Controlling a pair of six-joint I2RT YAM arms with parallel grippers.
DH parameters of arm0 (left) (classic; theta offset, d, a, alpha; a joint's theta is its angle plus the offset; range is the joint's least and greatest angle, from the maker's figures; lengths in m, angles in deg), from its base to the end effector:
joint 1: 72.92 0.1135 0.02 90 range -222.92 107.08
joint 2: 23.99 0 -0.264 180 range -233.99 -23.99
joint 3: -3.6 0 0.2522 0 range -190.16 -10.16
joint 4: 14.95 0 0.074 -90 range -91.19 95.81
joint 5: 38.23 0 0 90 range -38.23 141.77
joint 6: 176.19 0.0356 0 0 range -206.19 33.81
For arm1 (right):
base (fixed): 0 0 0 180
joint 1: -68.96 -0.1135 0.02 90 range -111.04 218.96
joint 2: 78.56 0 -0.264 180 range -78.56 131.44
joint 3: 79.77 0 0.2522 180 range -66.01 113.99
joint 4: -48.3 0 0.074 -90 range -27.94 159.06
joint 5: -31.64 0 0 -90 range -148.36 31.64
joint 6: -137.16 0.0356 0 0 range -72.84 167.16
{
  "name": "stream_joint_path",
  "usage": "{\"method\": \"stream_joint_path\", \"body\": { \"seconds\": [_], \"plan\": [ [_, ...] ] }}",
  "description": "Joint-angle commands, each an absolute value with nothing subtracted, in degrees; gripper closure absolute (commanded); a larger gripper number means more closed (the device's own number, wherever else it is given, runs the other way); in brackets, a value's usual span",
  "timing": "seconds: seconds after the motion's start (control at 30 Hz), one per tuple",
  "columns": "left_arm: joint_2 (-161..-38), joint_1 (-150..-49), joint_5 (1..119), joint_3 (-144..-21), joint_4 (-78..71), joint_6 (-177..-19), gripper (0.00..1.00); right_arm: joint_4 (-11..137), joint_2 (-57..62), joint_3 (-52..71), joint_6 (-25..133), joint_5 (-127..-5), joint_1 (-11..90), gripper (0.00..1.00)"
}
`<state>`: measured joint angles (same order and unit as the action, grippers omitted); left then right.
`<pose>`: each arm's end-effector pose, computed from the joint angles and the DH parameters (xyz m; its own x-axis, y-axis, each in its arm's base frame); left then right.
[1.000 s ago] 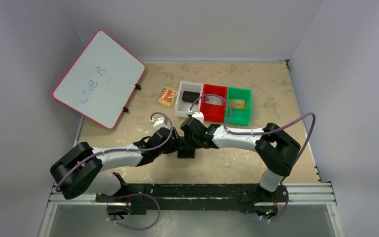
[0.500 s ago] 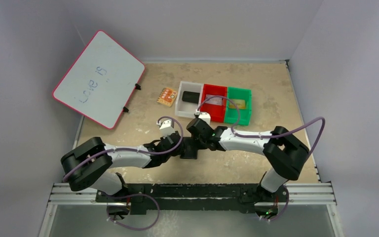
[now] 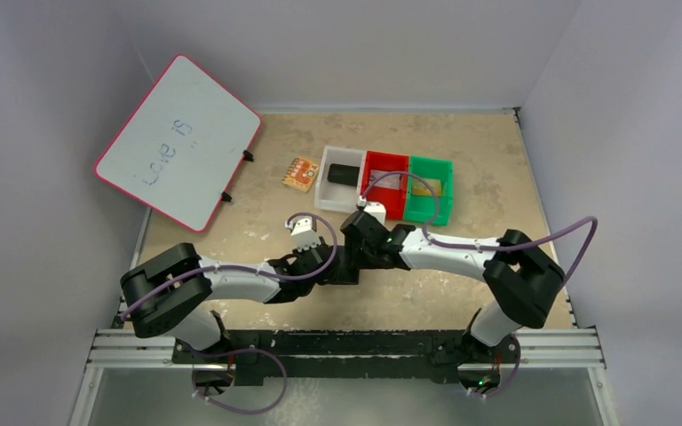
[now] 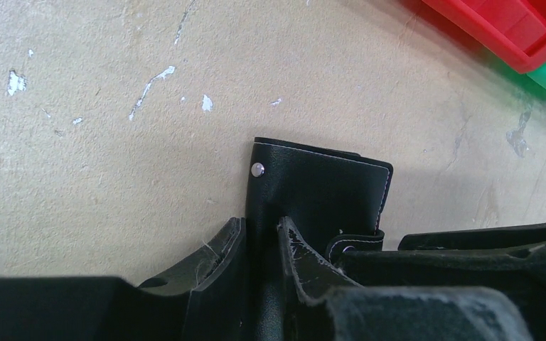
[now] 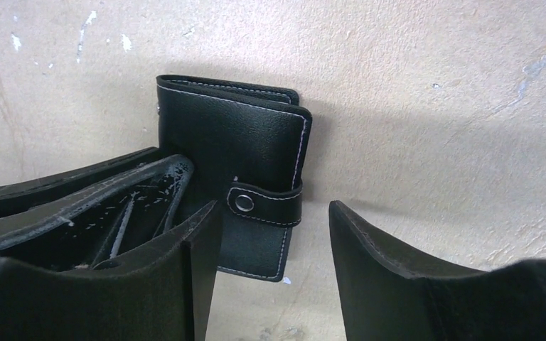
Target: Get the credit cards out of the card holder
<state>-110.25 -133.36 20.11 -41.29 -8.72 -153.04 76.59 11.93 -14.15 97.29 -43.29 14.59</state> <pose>0.1457 -0.2190 0.1332 -0.6634 -0.4166 -0.6215 -0.1125 0.8767 -0.4676 0.1916 0.2515 0.1847 -0.8315 0.1120 -0.5441 -0.0871 0.9411 0.3268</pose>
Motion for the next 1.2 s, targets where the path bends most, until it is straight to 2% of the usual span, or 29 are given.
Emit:
{"method": "stream_joint_path", "body": {
  "seconds": [0.0,0.23,0.3,0.43,0.6,0.67,0.77,0.9,1.1,1.17],
  "plan": [
    [-113.3,-134.2,23.2,-40.1,1.5,-152.6,0.85,79.4,13.4,-11.6,97.7,-41.1,13.9,0.41],
    [-112.5,-134.3,22.8,-39.8,1.8,-152.5,0.86,79.4,17.5,-6.6,97.0,-41.0,13.2,0.42],
    [-112.3,-134.3,22.7,-39.8,1.9,-152.5,0.87,80.6,18.0,-6.4,98.5,-39.8,13.2,0.44],
    [-112.4,-134.4,21.2,-39.6,3.3,-153.6,0.89,84.6,19.5,-6.2,99.5,-38.6,13.2,0.62],
    [-112.8,-134.3,17.6,-39.1,7.5,-157.0,0.92,85.4,16.5,-9.3,100.4,-37.5,13.6,0.71],
    [-113.7,-134.3,17.4,-39.0,7.9,-157.7,0.95,80.7,12.7,-13.8,98.8,-41.3,15.8,0.73],
    [-115.7,-134.4,16.9,-39.8,9.1,-158.7,1.0,67.2,6.7,-22.3,96.7,-53.8,21.3,0.82],
    [-116.8,-134.4,16.6,-39.9,9.4,-159.5,1.0,54.4,0.6,-30.2,96.1,-65.1,27.1,0.82],
    [-115.8,-134.3,16.0,-40.0,9.7,-159.6,1.0,50.7,-2.7,-36.1,96.3,-70.6,32.8,0.85],
    [-115.5,-134.4,16.3,-40.3,9.2,-158.7,1.0,53.2,-3.1,-35.4,94.8,-68.8,33.1,0.78]
  ]
}}
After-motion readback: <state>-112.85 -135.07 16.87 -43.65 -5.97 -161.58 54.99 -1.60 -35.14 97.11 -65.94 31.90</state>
